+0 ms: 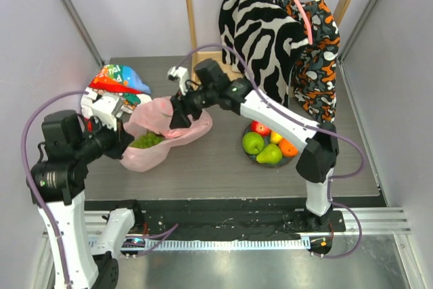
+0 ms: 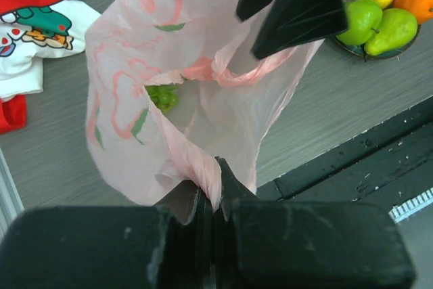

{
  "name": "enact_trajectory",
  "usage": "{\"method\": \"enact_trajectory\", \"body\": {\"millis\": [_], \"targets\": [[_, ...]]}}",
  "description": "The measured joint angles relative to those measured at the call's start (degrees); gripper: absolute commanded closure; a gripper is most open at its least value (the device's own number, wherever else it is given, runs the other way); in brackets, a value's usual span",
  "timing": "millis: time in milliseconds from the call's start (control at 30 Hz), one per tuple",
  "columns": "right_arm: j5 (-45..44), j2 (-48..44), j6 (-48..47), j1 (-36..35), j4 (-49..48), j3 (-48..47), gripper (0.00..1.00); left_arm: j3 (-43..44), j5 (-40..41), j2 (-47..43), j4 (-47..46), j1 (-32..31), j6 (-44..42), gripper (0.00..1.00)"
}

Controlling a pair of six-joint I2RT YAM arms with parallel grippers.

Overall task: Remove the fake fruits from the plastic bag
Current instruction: Adjust the plastic bag at the center of the board.

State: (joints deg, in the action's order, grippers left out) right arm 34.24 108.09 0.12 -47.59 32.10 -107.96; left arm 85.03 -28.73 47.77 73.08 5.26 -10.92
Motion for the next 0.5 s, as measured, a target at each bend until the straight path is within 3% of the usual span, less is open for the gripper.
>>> {"method": "enact_trajectory", "body": {"millis": [133, 367, 500], "targets": [[0.7, 4.3, 3.3, -3.8, -0.9, -0.1, 0.48, -1.1, 0.1, -4.6, 2.2, 0.0, -0.3, 1.00], [5.4, 9.8, 4.7, -8.4, -1.7, -0.2, 0.51, -6.5, 0.3, -9.6, 4.3, 0.0, 0.0, 1.00], [8.7, 15.5, 6.3, -10.0, -2.7, -1.2, 0.47, -7.1, 1.1, -9.8, 4.6, 0.1, 0.0, 1.00]]}}
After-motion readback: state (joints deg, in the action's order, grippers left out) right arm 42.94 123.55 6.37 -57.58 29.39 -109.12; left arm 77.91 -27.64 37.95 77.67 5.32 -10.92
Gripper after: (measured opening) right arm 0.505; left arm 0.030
